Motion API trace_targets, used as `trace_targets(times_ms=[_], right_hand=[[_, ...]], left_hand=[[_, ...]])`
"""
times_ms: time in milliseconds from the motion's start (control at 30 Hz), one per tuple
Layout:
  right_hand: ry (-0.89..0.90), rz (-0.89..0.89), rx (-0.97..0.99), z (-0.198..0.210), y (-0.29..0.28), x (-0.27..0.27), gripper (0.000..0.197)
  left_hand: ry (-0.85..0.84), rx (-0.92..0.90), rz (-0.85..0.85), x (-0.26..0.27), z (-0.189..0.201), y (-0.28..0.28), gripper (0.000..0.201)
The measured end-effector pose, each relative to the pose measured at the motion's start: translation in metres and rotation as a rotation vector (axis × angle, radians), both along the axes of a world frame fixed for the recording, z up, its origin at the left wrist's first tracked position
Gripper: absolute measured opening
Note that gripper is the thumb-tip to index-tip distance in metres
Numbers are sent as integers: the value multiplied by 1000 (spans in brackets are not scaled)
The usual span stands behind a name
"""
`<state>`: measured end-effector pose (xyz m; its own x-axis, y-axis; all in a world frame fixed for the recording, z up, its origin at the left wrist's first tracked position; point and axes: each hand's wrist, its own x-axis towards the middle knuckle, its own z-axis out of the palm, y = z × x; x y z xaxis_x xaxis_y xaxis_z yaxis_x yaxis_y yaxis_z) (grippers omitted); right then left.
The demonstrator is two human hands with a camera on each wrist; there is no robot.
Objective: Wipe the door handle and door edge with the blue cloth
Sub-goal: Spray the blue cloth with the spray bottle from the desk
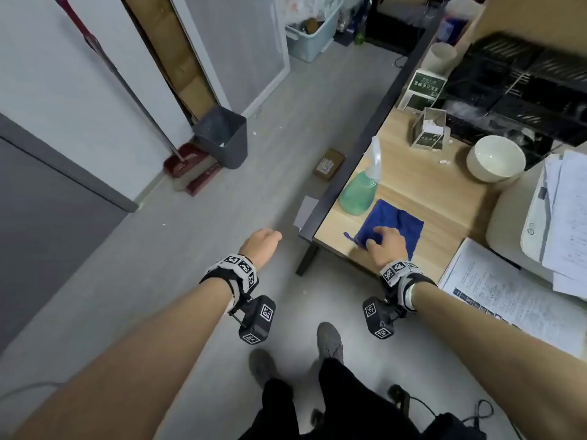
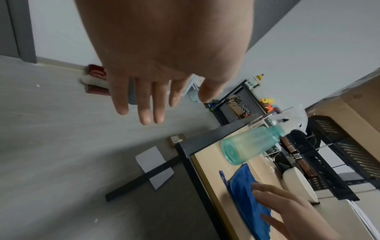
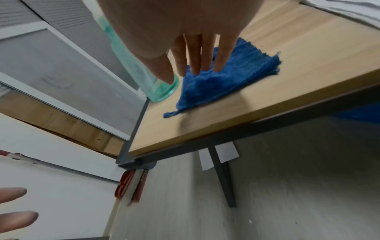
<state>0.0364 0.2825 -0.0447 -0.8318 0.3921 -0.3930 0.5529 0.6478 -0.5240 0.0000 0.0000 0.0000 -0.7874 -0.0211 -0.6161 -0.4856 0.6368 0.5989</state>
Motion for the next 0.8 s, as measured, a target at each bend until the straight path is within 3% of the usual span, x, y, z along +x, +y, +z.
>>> trace_targets(times_ms=[133, 233, 300, 400, 467, 633, 700, 800], right_hand=[[-146, 64, 120, -16, 19, -9, 56], [-124, 161, 199, -30, 16, -5, 63], [-88, 242, 197, -36, 11, -3, 51], [-50, 368, 138, -39, -7, -1, 25], [-16, 371, 32, -35, -26, -2, 11], [-6, 278, -463, 5, -107, -17, 10], [-52, 236, -694, 28, -144, -26, 13], [-162, 229, -865, 62, -194, -35, 11]], left_hand=[[-84, 27, 35, 1, -12, 23, 52], [-105, 59, 74, 3, -35, 19, 64], [-111, 72, 108, 6, -52, 7, 68], [-124, 96, 166, 11, -68, -14, 54], [-123, 117, 208, 16, -54, -25, 43], [-104, 174, 239, 27, -18, -64, 22], [-79, 197, 250, 33, -2, -84, 17], [-100, 264, 260, 44, 33, -115, 20]])
